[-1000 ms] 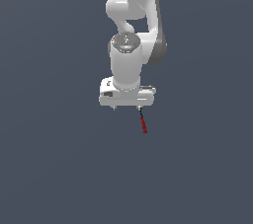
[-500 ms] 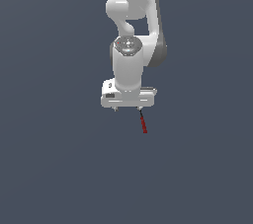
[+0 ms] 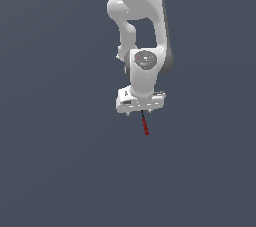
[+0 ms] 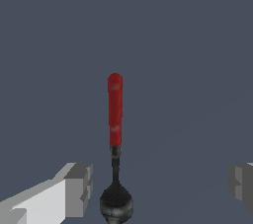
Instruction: Pick up the object and move it to a goal position.
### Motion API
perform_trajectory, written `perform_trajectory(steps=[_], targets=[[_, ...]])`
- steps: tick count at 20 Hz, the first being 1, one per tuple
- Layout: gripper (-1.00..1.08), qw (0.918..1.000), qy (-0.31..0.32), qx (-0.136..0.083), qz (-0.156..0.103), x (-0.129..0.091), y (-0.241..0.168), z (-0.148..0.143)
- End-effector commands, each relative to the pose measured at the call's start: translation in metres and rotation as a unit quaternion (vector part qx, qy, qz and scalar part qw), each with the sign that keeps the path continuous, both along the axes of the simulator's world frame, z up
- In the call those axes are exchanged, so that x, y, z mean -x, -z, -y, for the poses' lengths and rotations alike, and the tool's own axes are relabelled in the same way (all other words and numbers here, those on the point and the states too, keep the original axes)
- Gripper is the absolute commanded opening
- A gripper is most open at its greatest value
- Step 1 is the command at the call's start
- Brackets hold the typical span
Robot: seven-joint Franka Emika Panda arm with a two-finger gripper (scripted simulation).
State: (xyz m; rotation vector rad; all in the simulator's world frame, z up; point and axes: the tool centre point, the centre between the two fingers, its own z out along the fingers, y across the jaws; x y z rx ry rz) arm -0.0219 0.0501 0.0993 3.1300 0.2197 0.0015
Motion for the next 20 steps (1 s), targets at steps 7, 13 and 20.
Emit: perform_trajectory(steps=[7, 13, 20], targets=[[1.00, 0.9992, -0.040, -0.001, -0.001, 0.023, 0.035, -0.031], [1.00, 0.9991, -0.043, -0.002, -0.001, 0.025, 0.038, -0.033], [1.00, 0.9990, -0.044, -0.002, -0.001, 0.026, 0.059, -0.034]])
